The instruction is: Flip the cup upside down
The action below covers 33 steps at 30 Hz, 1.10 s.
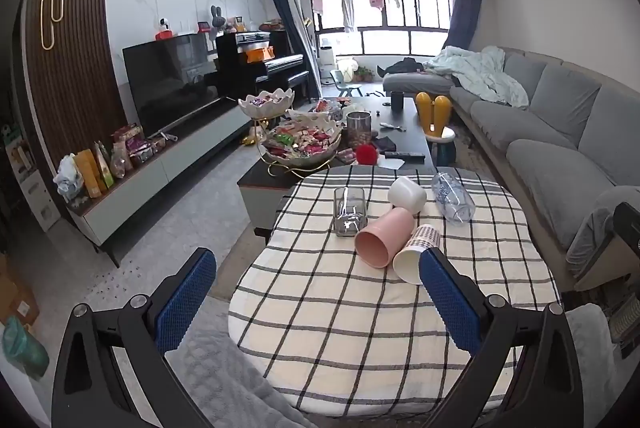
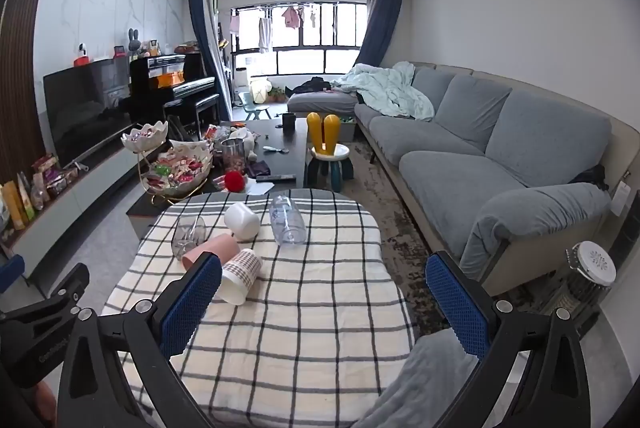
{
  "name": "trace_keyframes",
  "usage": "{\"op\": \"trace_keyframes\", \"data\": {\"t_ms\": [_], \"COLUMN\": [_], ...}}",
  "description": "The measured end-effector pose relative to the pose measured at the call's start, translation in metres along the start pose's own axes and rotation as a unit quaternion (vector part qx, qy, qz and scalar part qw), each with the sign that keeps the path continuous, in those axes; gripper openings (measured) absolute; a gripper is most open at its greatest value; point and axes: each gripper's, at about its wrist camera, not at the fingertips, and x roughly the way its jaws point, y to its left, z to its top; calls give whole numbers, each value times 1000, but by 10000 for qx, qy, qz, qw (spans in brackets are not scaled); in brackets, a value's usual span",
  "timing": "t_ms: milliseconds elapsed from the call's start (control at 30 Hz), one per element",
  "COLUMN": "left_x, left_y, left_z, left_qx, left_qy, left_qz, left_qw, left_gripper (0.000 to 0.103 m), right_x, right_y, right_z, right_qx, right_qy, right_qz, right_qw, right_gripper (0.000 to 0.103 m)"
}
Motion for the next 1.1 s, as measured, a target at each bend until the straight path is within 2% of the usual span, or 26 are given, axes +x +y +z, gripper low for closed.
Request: {"op": "trace_keyframes", "data": {"t_ms": [367,1100], "left_x": [1,-2], "left_y": [-10,-3], "left_z": [3,2], "left_qx": [23,19], "left_qy": [55,6], "left_qz": [-13,-25], "left_qw": [10000,10000], "left_gripper": [103,103], "right_x": [-1,-1], "right_y": [0,0], "right_z": [1,1], "right_qx": [55,69], "right_qy": [-17,-27], "right_qz": [30,39], "right_qw": [10000,10000], "right_gripper": [102,103]}}
